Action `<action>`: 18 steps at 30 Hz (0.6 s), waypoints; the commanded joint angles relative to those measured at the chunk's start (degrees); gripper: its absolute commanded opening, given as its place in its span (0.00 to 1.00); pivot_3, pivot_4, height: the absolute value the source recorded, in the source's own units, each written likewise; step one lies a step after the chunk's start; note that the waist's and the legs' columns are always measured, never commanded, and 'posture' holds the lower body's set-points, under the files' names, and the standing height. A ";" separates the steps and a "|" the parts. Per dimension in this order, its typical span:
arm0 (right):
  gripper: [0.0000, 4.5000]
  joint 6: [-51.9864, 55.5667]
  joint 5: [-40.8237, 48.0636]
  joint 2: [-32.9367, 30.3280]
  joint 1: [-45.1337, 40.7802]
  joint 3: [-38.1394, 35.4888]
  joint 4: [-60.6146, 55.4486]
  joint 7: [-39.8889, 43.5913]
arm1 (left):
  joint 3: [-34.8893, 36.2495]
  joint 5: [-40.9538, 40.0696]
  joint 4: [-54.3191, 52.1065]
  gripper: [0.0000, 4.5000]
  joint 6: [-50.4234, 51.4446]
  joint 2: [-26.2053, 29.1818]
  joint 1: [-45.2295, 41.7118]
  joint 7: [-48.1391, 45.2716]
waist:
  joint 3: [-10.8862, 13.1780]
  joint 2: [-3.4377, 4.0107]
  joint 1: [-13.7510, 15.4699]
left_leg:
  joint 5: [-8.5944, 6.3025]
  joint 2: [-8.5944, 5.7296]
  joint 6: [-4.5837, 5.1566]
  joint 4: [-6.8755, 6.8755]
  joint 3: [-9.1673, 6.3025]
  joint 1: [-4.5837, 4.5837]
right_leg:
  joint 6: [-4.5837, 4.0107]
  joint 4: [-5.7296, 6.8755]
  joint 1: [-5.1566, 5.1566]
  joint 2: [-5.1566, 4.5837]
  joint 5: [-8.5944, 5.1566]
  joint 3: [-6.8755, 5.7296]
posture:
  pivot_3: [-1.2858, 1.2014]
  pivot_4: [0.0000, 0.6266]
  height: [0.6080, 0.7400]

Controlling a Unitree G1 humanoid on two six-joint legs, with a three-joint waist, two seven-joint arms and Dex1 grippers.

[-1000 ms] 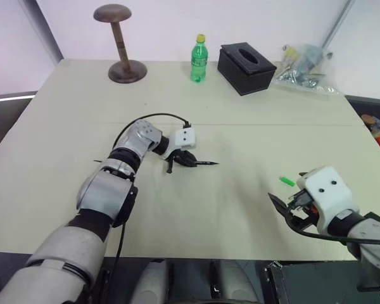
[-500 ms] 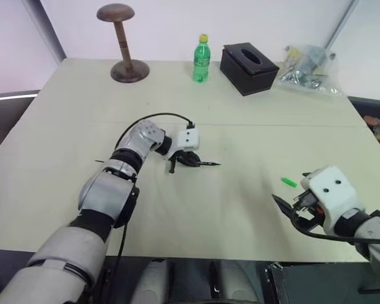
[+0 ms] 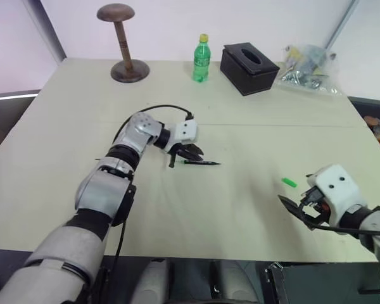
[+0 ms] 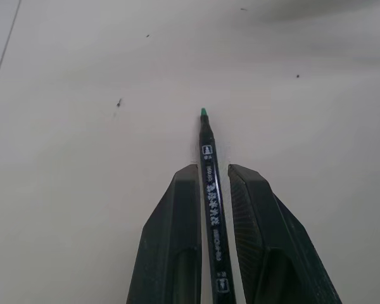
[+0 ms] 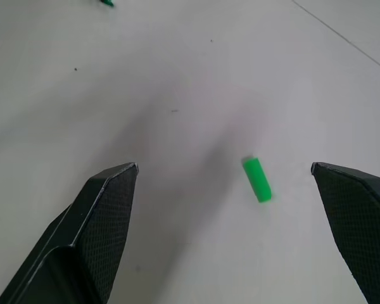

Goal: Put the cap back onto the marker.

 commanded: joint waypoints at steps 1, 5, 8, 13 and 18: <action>1.00 0.06 -2.13 0.81 -0.96 -0.64 -1.03 1.48 | -0.75 0.54 -1.27 0.17 -1.10 0.79 -0.49 0.71 | 0.00 0.01 0.09 | 0.00 -0.01 0.00 0.00 0.01 0.00 | 0.00 0.00 0.00 -0.02 0.00 0.01 | 0.52 0.24 1.00; 1.00 0.87 -3.28 1.91 -1.33 -0.55 -1.81 2.29 | -1.55 1.11 -0.78 0.17 -0.80 1.20 0.06 1.48 | 0.00 0.00 0.15 | 0.00 -0.01 0.00 0.00 0.00 0.00 | 0.00 0.00 0.00 -0.01 0.00 0.00 | 0.52 0.24 1.00; 1.00 1.56 -4.00 2.95 -1.59 -0.28 -2.51 2.57 | -1.75 1.18 -0.68 0.22 -0.70 1.13 0.44 1.34 | 0.00 0.00 0.12 | 0.00 -0.01 0.00 0.00 0.00 0.00 | 0.00 0.00 0.00 -0.01 0.00 0.00 | 0.52 0.24 1.00; 1.00 2.61 -5.25 4.41 -2.18 0.28 -3.27 2.92 | -1.64 0.76 -0.92 0.71 -0.97 0.84 0.75 0.91 | 0.00 0.00 0.14 | 0.00 -0.01 0.00 0.00 0.00 0.00 | 0.00 0.01 -0.01 0.00 0.00 0.00 | 0.52 0.24 1.00; 1.00 3.49 -6.33 5.68 -2.48 0.59 -4.04 3.20 | -2.18 1.21 -0.98 0.81 -1.84 0.47 1.26 1.02 | 0.00 0.00 0.14 | 0.00 -0.01 0.00 0.00 0.00 0.00 | 0.00 0.01 -0.01 -0.01 0.00 0.00 | 0.52 0.24 1.00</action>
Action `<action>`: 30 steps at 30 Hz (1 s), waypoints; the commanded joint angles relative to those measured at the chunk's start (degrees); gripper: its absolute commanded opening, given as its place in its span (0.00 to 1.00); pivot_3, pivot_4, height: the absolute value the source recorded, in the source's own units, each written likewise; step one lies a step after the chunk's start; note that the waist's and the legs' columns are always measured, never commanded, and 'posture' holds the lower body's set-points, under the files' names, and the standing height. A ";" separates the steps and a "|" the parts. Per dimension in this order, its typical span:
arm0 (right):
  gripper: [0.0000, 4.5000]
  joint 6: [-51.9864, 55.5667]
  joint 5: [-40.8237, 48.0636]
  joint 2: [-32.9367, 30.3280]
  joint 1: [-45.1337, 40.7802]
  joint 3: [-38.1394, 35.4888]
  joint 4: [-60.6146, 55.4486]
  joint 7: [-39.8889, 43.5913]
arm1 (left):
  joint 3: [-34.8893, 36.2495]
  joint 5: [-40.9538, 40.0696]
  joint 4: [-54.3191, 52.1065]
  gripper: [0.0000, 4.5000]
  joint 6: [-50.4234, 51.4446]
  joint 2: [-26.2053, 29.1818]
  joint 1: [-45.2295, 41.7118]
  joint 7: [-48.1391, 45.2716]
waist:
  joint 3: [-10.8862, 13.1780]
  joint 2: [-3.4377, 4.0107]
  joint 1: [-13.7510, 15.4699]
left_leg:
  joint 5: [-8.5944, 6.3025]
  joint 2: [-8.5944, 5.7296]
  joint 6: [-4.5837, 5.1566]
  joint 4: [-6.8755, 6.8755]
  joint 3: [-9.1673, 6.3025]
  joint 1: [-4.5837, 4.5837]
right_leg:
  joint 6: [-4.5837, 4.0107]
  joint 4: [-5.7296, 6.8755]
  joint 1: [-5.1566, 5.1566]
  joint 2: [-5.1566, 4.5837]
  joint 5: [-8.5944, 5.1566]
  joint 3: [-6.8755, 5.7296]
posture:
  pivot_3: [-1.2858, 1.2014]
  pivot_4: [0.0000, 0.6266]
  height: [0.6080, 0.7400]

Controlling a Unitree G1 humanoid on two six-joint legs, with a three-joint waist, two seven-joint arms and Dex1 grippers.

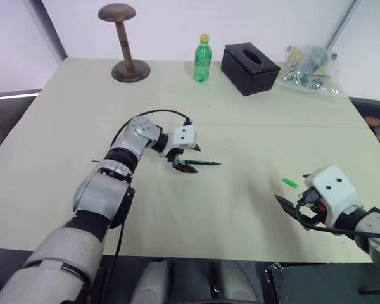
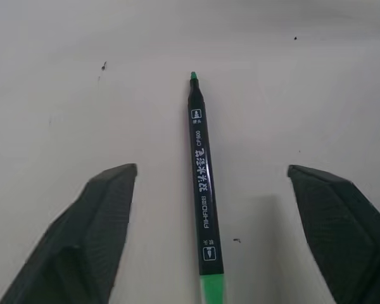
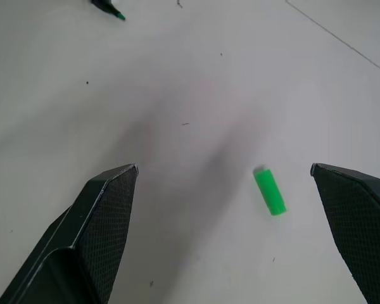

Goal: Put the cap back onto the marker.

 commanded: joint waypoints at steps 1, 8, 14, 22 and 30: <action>1.00 0.41 -1.26 1.08 -0.31 -0.24 -2.30 0.25 | -0.28 0.00 -1.04 0.81 -1.13 -0.22 0.07 0.22 | 0.00 0.00 0.00 | 0.00 0.00 0.00 0.00 0.00 0.00 | 0.00 0.00 0.00 0.00 0.00 0.00 | 0.52 0.24 1.00; 1.00 1.48 -2.79 2.80 -0.52 0.11 -3.10 0.78 | -0.61 0.39 -0.73 0.81 -0.80 -1.21 1.28 1.21 | 0.00 0.00 -0.01 | 0.00 0.00 0.00 0.00 0.00 0.00 | 0.00 0.01 -0.01 0.00 0.00 0.00 | 0.52 0.24 1.00; 1.00 2.08 -3.88 3.82 -0.69 0.57 -3.70 1.08 | -1.67 1.95 -0.01 0.81 -0.13 -1.46 2.23 2.88 | -0.02 0.02 0.01 | 0.00 0.00 0.00 0.00 0.00 0.00 | 0.00 0.03 -0.01 0.00 0.00 0.00 | 0.52 0.24 1.00; 1.00 3.12 -4.79 4.89 -0.47 0.34 -4.60 1.62 | -2.83 3.15 0.63 0.51 0.92 -1.25 2.57 4.57 | -0.04 0.03 0.00 | 0.00 0.00 0.00 0.01 0.00 0.10 | 0.00 0.07 0.08 0.00 0.00 0.00 | 0.52 0.24 1.00; 1.00 3.78 -5.77 5.50 -0.23 -0.05 -5.06 2.47 | -3.54 3.42 0.80 0.01 0.89 -0.71 2.54 5.24 | -0.06 0.02 -0.01 | 0.00 0.00 0.00 0.04 0.00 0.22 | 0.00 0.18 0.15 0.00 0.00 0.01 | 0.52 0.24 1.00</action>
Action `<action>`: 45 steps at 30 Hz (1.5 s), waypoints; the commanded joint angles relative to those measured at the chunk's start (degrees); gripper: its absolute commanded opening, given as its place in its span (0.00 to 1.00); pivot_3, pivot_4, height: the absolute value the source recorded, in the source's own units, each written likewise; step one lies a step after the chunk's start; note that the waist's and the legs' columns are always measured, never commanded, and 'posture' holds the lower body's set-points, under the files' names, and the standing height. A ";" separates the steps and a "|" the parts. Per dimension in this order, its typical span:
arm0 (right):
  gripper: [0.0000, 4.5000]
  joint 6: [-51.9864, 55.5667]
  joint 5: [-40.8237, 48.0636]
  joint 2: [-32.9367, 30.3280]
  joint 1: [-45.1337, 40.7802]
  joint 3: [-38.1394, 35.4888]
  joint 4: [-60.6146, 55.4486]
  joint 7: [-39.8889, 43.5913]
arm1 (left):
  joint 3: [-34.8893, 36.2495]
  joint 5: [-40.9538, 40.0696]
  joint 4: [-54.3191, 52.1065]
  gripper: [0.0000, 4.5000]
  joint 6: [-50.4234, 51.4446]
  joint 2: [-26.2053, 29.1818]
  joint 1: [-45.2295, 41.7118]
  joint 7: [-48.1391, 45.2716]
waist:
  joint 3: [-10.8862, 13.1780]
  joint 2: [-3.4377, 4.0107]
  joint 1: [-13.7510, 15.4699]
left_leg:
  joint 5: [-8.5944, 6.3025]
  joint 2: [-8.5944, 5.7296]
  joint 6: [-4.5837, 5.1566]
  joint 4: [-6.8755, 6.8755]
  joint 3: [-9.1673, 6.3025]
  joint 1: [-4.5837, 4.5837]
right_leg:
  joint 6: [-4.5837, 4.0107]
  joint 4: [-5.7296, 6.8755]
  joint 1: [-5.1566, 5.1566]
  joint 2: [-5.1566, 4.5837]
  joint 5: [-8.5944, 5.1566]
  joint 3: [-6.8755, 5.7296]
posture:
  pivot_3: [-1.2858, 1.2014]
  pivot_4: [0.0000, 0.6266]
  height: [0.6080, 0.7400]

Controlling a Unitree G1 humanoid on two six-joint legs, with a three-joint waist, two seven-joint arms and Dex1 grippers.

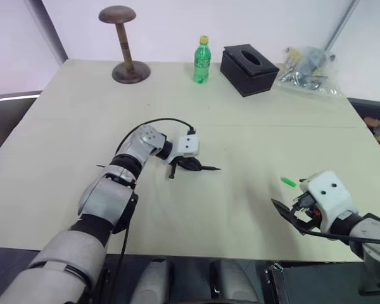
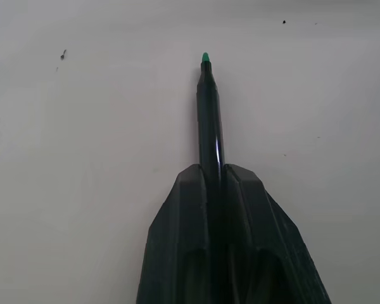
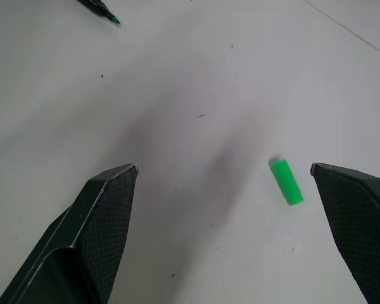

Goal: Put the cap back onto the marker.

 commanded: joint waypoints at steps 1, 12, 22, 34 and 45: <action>1.00 -0.13 -0.93 0.46 0.06 -1.47 -1.79 0.52 | -1.11 1.71 0.50 0.01 0.50 1.17 0.27 1.51 | 0.00 0.00 -0.01 | 0.00 0.00 0.00 0.00 0.00 0.00 | 0.00 0.00 0.00 0.00 0.00 0.00 | 0.52 0.24 1.00; 1.00 0.02 -2.21 0.59 0.00 -1.76 -1.25 2.08 | -0.32 0.66 -1.07 0.01 -3.68 2.06 -0.63 0.33 | 0.00 0.00 -0.31 | 0.00 0.01 0.00 0.00 0.00 0.00 | 0.00 0.01 -0.02 0.02 0.00 0.00 | 0.52 0.24 1.00; 1.00 -5.01 -5.89 -0.70 1.39 -2.12 6.43 7.27 | 1.37 -2.39 -4.79 0.01 -9.20 2.73 -3.44 -4.25 | 0.02 -0.03 0.08 | 0.00 -0.01 0.00 0.00 0.01 -0.11 | 0.00 -0.03 -0.08 -0.02 0.00 0.00 | 0.52 0.24 1.00; 1.00 -12.81 -8.56 -3.47 -7.50 1.86 22.62 15.54 | 1.57 -6.55 -12.12 0.01 -12.41 4.30 -3.97 -8.64 | 0.02 -0.01 -0.36 | 0.00 0.01 0.00 -0.02 0.02 -0.11 | 0.00 -0.03 -0.11 0.01 0.00 0.01 | 0.52 0.24 1.00; 1.00 -19.24 -13.13 -7.68 -15.82 9.35 37.46 22.16 | 1.21 -9.40 -20.08 0.01 -9.00 4.96 -0.75 -8.92 | 0.03 0.00 -0.28 | 0.00 0.01 0.00 -0.03 0.04 -0.16 | 0.00 -0.05 -0.16 -0.01 0.00 0.02 | 0.52 0.24 1.00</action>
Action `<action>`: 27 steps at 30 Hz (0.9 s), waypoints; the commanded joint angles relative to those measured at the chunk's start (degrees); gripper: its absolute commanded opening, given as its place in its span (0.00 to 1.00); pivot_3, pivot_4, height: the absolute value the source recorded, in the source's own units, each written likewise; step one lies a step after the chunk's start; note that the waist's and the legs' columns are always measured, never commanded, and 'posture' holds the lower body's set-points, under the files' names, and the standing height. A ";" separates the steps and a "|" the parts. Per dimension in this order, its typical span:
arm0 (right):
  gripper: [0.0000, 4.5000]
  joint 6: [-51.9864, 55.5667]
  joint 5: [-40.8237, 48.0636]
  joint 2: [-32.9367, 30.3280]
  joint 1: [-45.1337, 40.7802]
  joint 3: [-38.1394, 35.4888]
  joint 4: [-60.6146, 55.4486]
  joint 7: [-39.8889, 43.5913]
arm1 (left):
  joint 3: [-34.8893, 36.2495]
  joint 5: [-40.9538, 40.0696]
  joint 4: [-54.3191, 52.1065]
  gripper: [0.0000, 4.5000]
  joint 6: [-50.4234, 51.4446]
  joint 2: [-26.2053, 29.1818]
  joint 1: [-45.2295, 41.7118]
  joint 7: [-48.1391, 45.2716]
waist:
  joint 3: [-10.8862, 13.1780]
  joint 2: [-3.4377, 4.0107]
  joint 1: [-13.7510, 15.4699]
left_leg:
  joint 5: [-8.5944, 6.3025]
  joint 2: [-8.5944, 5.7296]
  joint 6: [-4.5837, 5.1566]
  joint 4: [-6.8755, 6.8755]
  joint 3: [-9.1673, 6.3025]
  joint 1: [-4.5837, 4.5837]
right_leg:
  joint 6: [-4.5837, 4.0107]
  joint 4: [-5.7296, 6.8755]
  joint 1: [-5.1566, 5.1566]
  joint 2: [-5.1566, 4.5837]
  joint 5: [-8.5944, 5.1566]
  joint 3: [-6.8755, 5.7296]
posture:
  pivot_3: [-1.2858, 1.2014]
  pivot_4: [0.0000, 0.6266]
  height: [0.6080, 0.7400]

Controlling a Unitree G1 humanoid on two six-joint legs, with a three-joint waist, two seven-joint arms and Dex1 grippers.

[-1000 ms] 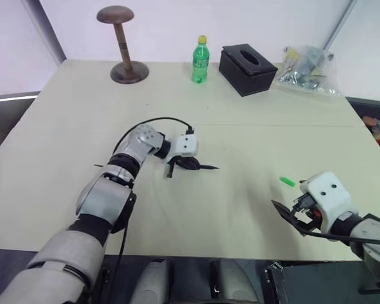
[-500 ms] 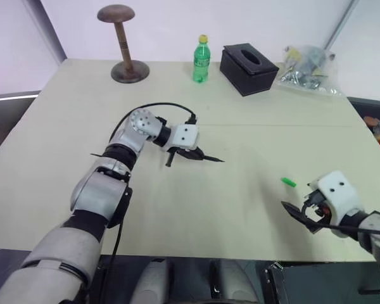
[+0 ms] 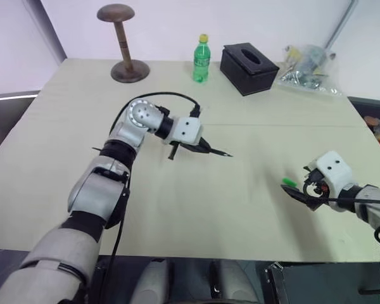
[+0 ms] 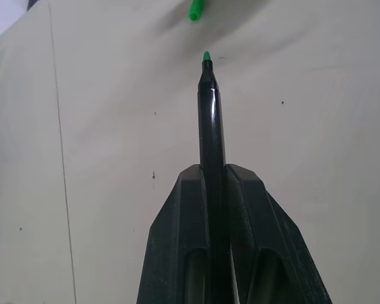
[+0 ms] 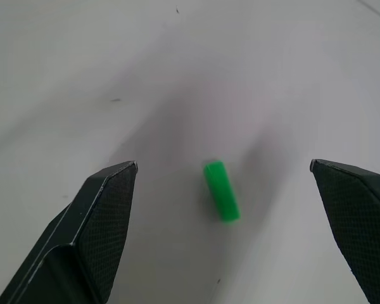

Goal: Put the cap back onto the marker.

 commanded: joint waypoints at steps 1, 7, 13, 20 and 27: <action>1.00 -3.11 -1.72 -1.57 -1.19 0.46 3.19 2.33 | 0.36 -1.85 -3.48 0.01 1.08 0.80 0.41 -0.04 | 0.00 0.00 0.03 | 0.00 0.00 0.00 0.00 0.00 0.00 | 0.00 0.00 -0.01 0.00 0.00 0.01 | 0.52 0.24 1.00; 1.00 -5.92 -3.08 -1.74 -2.01 2.58 8.25 5.21 | 0.28 -2.58 -6.55 0.01 2.94 1.31 1.89 0.49 | 0.00 0.01 -0.02 | 0.00 0.00 0.00 0.00 0.00 -0.01 | 0.00 0.01 -0.03 0.01 0.00 0.00 | 0.52 0.24 1.00; 1.00 -6.88 -3.71 -0.82 -3.01 3.56 10.31 6.09 | -0.03 -3.05 -8.48 0.01 4.27 1.71 2.89 1.00 | 0.00 0.01 -0.08 | 0.00 0.00 0.00 0.00 0.01 0.00 | 0.00 0.01 -0.03 0.01 0.00 0.01 | 0.52 0.24 1.00; 1.00 -7.74 -4.24 -0.38 -4.30 4.41 12.01 6.38 | -0.30 -3.22 -9.64 0.01 4.95 1.96 3.53 1.39 | -0.01 0.01 -0.27 | 0.00 0.01 -0.01 0.01 0.01 0.00 | 0.00 0.01 -0.02 0.01 0.00 0.02 | 0.52 0.24 1.00; 0.88 -8.54 -4.43 0.21 -5.49 5.15 13.28 6.43 | -0.27 -3.34 -10.15 0.00 5.27 2.17 3.84 1.76 | -0.01 0.01 -0.97 | 0.00 0.01 -0.01 0.01 0.00 0.00 | 0.00 0.02 -0.02 0.01 0.00 0.02 | 0.52 0.24 1.00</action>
